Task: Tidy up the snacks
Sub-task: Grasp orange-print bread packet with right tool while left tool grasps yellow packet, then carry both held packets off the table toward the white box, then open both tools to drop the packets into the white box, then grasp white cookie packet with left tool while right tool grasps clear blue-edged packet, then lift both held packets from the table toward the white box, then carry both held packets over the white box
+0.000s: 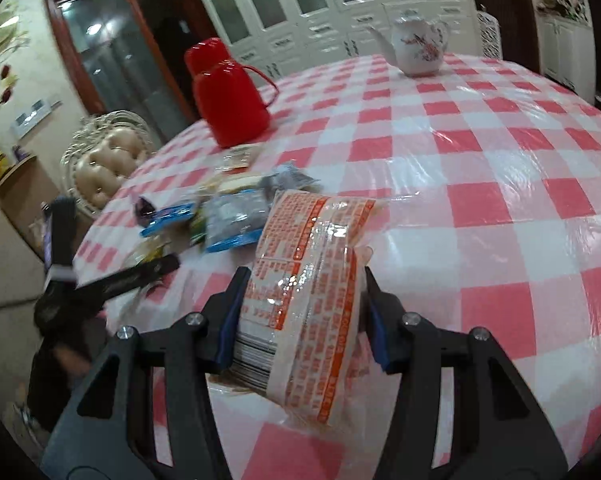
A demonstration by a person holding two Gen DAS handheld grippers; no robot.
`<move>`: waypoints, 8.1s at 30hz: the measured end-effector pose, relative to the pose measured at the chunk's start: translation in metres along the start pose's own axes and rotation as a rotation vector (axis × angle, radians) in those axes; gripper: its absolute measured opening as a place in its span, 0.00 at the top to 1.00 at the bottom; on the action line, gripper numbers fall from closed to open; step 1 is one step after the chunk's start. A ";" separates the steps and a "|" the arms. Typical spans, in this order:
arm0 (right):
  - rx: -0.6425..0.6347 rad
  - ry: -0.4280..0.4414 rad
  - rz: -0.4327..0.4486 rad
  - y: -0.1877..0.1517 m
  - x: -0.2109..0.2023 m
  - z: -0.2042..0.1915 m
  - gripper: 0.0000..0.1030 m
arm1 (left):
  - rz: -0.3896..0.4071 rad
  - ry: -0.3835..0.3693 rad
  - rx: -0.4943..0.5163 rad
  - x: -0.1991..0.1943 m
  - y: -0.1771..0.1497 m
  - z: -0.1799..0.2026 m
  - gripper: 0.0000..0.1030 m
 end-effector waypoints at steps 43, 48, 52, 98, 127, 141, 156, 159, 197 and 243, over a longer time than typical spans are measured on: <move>-0.086 0.005 -0.013 -0.066 -0.075 -0.034 0.45 | 0.193 -0.107 0.250 -0.139 -0.109 0.058 0.69; -0.099 -0.031 -0.001 -0.075 -0.105 -0.026 0.45 | 0.197 -0.136 0.306 -0.151 -0.123 0.080 0.69; -0.116 -0.057 -0.005 -0.083 -0.127 -0.018 0.45 | 0.200 -0.161 0.356 -0.162 -0.137 0.101 0.69; -0.142 -0.559 -0.360 -0.199 -0.335 0.173 0.45 | 0.058 -0.662 1.100 -0.274 -0.355 0.336 0.69; -0.268 -0.241 -0.055 -0.093 -0.224 0.031 0.23 | 0.205 -0.428 0.517 -0.203 -0.185 0.137 0.23; -0.253 -0.016 -0.233 -0.033 0.013 -0.032 0.19 | 0.110 -0.006 0.079 -0.060 -0.045 -0.071 0.21; -0.234 0.004 -0.312 0.034 0.152 -0.025 0.19 | -0.009 0.124 -0.027 0.032 0.031 -0.076 0.19; -0.246 -0.007 -0.342 0.041 0.174 -0.023 0.18 | 0.011 0.170 0.029 0.036 0.032 -0.069 0.19; -0.225 0.028 -0.098 -0.035 0.010 -0.072 0.41 | 0.190 -0.098 0.072 -0.099 -0.060 -0.031 0.62; -0.203 -0.217 -0.037 -0.127 -0.235 0.030 0.41 | 0.154 -0.469 0.637 -0.229 -0.215 0.198 0.62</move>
Point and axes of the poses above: each gripper's, at about its wrist camera, not at the fingertips, and x roughly the way its jaws point, z to its right, y to its top, the point moved 6 cm from there along x, roughly the way its jaws point, and after that the axes turned 15 degrees about y, right-handed, at the moved point
